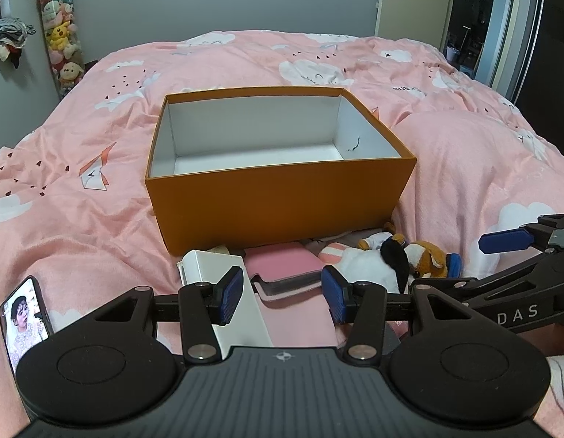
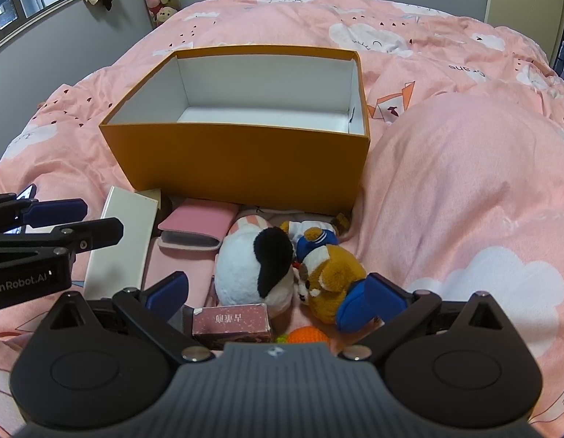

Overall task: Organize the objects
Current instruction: 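Grasp the white rectangular case with the left gripper while the right gripper approaches the gold cube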

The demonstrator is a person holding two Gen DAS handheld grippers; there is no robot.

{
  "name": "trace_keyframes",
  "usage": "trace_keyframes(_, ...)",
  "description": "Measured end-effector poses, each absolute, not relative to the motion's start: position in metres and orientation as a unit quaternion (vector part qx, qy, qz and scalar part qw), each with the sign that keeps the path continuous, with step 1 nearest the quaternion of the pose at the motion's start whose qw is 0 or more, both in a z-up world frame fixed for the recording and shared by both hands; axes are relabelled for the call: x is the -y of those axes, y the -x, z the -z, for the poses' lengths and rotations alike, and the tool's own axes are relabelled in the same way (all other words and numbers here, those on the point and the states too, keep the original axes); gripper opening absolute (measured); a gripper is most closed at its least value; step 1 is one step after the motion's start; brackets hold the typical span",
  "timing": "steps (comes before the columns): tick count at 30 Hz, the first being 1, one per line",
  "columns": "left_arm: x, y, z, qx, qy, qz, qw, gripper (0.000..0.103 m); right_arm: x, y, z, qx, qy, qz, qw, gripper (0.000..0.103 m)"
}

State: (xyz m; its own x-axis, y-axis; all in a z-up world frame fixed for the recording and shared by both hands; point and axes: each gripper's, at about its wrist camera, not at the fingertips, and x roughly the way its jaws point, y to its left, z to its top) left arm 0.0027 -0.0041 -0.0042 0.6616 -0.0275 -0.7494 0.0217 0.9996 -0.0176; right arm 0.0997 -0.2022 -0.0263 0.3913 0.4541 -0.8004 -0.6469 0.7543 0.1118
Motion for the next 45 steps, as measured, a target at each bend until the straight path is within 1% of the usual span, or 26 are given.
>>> trace_keyframes(4,-0.005,-0.003,0.005,-0.424,0.023,0.022,0.905,0.055,0.201,-0.101,0.026,-0.443,0.111,-0.338,0.823,0.102)
trace_keyframes(6,-0.011,-0.004,0.009,-0.436,0.036,0.019,0.899,0.049,0.199,-0.1,0.026,-0.442,0.115,-0.342,0.821,0.102)
trace_keyframes(7,-0.015,-0.004,0.01,-0.443,0.043,0.016,0.895,0.045,0.198,-0.101,0.026,-0.443,0.117,-0.343,0.82,0.101)
trace_keyframes(8,-0.018,-0.004,0.011,-0.447,0.049,0.013,0.893,0.042,0.197,-0.101,0.026,-0.444,0.118,-0.346,0.818,0.098)
trace_keyframes(9,-0.021,-0.003,0.011,-0.448,0.054,0.011,0.892,0.042,0.196,-0.102,0.025,-0.445,0.117,-0.351,0.816,0.09)
trace_keyframes(11,-0.028,0.0,0.01,-0.444,0.062,0.003,0.894,0.041,0.194,-0.105,0.024,-0.447,0.117,-0.36,0.811,0.077)
trace_keyframes(14,-0.042,0.002,0.007,-0.439,0.074,-0.019,0.895,0.041,0.187,-0.109,0.02,-0.442,0.124,-0.375,0.805,0.071)
trace_keyframes(15,-0.047,0.001,0.007,-0.442,0.079,-0.031,0.893,0.041,0.183,-0.11,0.018,-0.439,0.127,-0.381,0.804,0.065)
trace_keyframes(18,-0.063,-0.001,0.015,-0.458,0.111,-0.045,0.881,0.042,0.168,-0.111,0.013,-0.43,0.131,-0.408,0.795,0.054)
trace_keyframes(19,-0.068,-0.003,0.019,-0.467,0.128,-0.041,0.874,0.044,0.162,-0.111,0.012,-0.428,0.134,-0.417,0.79,0.053)
trace_keyframes(20,-0.072,-0.004,0.024,-0.474,0.144,-0.036,0.868,0.047,0.154,-0.11,0.012,-0.425,0.14,-0.429,0.784,0.049)
trace_keyframes(21,-0.076,-0.006,0.029,-0.482,0.156,-0.036,0.861,0.048,0.147,-0.11,0.012,-0.424,0.146,-0.439,0.779,0.045)
trace_keyframes(24,-0.077,-0.01,0.04,-0.498,0.156,-0.044,0.852,0.049,0.126,-0.107,0.021,-0.434,0.166,-0.464,0.755,0.044)
trace_keyframes(27,-0.074,-0.014,0.049,-0.509,0.157,-0.041,0.845,0.052,0.111,-0.105,0.033,-0.447,0.18,-0.475,0.736,0.044)
trace_keyframes(36,-0.074,-0.026,0.072,-0.527,0.166,-0.029,0.833,0.052,0.094,-0.105,0.049,-0.466,0.196,-0.481,0.716,0.044)
trace_keyframes(38,-0.075,-0.026,0.074,-0.525,0.171,-0.023,0.834,0.048,0.093,-0.107,0.05,-0.47,0.198,-0.479,0.715,0.044)
trace_keyframes(41,-0.073,-0.025,0.073,-0.52,0.168,-0.024,0.837,0.046,0.089,-0.11,0.053,-0.475,0.201,-0.475,0.713,0.044)
trace_keyframes(45,-0.069,-0.021,0.066,-0.504,0.16,-0.024,0.849,0.038,0.086,-0.113,0.054,-0.477,0.2,-0.473,0.713,0.044)
